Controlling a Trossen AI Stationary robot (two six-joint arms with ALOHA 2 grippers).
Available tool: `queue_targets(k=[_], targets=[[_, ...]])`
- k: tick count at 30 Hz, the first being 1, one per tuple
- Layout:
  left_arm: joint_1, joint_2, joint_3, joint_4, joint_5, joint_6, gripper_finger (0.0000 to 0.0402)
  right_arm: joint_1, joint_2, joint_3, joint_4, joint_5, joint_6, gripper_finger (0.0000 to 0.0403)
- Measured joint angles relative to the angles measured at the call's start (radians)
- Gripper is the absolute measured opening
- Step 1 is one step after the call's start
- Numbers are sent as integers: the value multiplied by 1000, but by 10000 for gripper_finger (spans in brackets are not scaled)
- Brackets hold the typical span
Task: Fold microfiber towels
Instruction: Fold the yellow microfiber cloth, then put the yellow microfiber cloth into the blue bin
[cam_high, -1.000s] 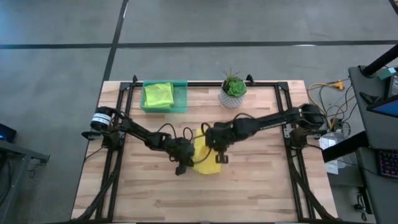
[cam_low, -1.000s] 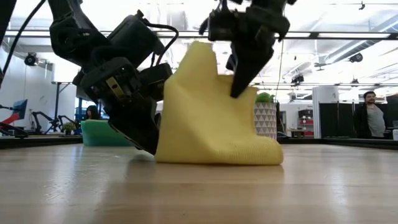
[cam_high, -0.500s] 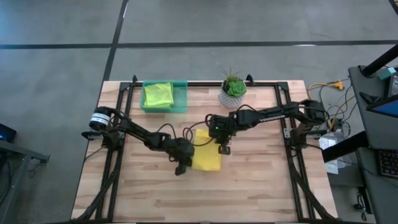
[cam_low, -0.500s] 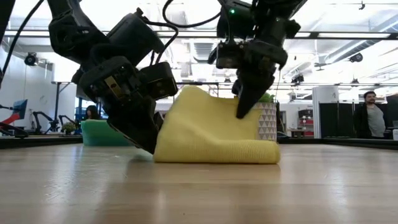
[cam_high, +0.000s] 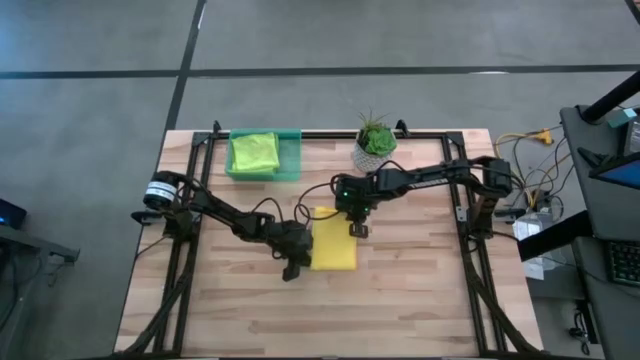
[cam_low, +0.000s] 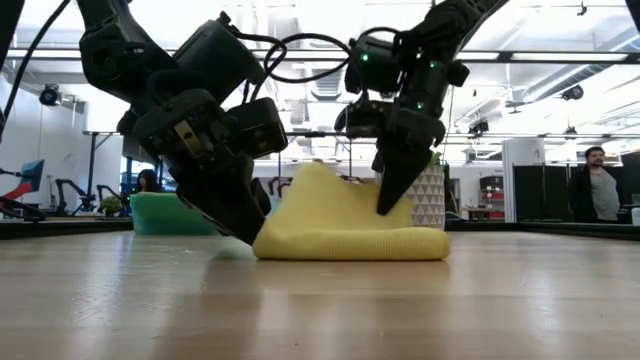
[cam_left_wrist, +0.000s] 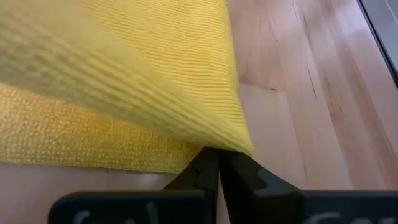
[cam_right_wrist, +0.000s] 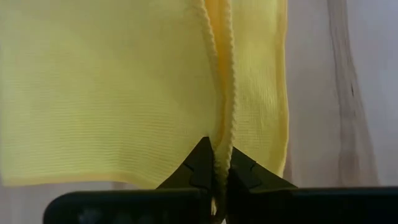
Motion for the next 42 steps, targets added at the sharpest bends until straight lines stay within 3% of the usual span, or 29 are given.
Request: queue_targets(k=[10, 21, 28, 35, 42], targets=[[0, -1, 0, 1, 0, 0, 0, -17, 33, 1, 8, 1, -4, 17], [0, -4, 1, 1, 8, -1, 2, -53, 43, 23, 18, 46, 57, 96], [18, -49, 2, -39, 1, -2, 62, -95, -21, 43, 7, 47, 97, 140], [72, -121, 2, -190, -32, 0, 137, -101, -135, -14, -12, 45, 155, 150], [110, -174, 2, -310, -57, 1, 152, 19, -259, -149, 115, -48, 292, 148]])
